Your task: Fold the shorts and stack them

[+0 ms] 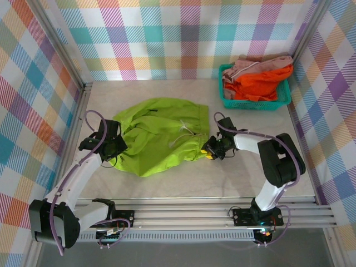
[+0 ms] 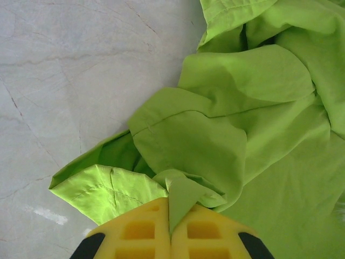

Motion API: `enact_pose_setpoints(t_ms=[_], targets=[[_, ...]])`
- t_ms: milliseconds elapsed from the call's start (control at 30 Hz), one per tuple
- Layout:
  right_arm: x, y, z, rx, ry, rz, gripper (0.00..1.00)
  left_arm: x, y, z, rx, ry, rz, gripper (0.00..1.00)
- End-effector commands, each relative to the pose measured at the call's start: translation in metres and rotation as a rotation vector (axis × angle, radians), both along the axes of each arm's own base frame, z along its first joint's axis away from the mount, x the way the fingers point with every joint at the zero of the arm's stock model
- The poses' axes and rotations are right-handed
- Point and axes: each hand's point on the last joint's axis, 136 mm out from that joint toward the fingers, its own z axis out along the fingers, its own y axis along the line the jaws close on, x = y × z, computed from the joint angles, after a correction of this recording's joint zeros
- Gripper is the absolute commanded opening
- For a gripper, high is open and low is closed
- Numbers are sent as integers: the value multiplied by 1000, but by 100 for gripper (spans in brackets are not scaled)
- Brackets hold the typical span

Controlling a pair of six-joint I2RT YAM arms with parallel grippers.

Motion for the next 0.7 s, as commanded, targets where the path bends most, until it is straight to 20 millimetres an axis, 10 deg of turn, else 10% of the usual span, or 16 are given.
enact_pose_setpoints(t_ms=[0, 400, 667], targets=[[9, 7, 5, 2, -25, 23, 8, 4, 8, 10, 34, -29, 13, 0], [41, -37, 136, -110, -318, 54, 0, 15, 40, 109, 87, -189, 38, 0], [18, -54, 155, -132, -355, 98, 0, 4, 45, 133, 97, -196, 7, 0]])
